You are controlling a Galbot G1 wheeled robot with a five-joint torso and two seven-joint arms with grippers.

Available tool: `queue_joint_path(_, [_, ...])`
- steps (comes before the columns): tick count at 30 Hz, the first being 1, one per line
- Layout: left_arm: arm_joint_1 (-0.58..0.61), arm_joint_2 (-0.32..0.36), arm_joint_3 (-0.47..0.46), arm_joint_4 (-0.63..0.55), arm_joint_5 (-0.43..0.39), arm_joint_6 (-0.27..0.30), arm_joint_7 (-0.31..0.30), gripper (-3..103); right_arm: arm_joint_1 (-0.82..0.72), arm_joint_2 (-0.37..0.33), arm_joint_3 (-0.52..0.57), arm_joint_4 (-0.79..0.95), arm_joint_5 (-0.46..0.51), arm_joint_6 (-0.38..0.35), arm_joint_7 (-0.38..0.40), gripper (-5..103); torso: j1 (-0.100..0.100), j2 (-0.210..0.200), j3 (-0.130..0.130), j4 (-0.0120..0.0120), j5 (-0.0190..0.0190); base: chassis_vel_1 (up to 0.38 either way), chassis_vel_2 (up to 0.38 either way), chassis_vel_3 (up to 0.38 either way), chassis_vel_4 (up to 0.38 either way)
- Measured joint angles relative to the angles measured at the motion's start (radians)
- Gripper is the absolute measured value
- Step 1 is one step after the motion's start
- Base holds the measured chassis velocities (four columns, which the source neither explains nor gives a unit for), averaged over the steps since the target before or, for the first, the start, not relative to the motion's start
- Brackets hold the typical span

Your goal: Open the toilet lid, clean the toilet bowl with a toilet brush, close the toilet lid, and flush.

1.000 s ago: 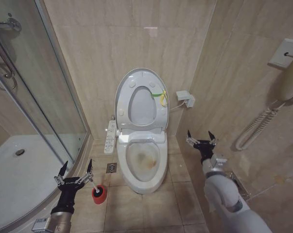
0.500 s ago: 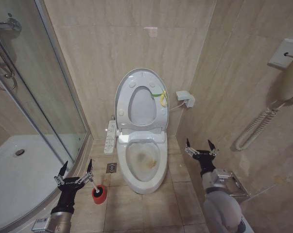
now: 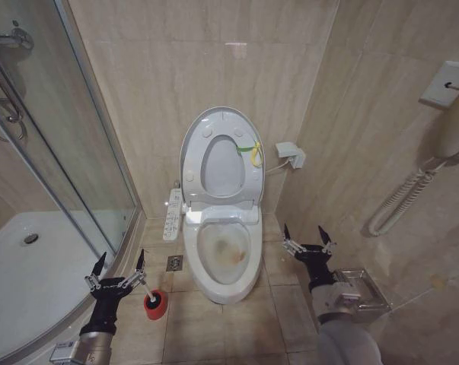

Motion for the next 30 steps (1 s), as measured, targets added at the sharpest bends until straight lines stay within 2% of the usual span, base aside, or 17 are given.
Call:
queue_joint_path(6, [0.000, 0.000, 0.000, 0.000, 0.000, 0.000, 0.000, 100, -0.010, 0.029, -0.031, 0.006, -0.041, 0.003, -0.027, 100, 0.000, 0.000, 0.000, 0.0000, 0.0000, 0.000, 0.000, 0.000, 0.000])
queue_joint_path(15, [0.000, 0.000, 0.000, 0.000, 0.000, 0.000, 0.000, 100, 0.007, 0.048, -0.041, -0.013, -0.052, 0.006, -0.029, 100, 0.000, 0.000, 0.000, 0.0000, 0.0001, 0.000, 0.000, 0.000, 0.000])
queue_joint_path(30, [0.000, 0.000, 0.000, 0.000, 0.000, 0.000, 0.000, 100, 0.038, 0.036, -0.032, -0.037, -0.036, 0.011, -0.032, 100, 0.000, 0.000, 0.000, 0.0000, 0.0002, 0.000, 0.000, 0.000, 0.000])
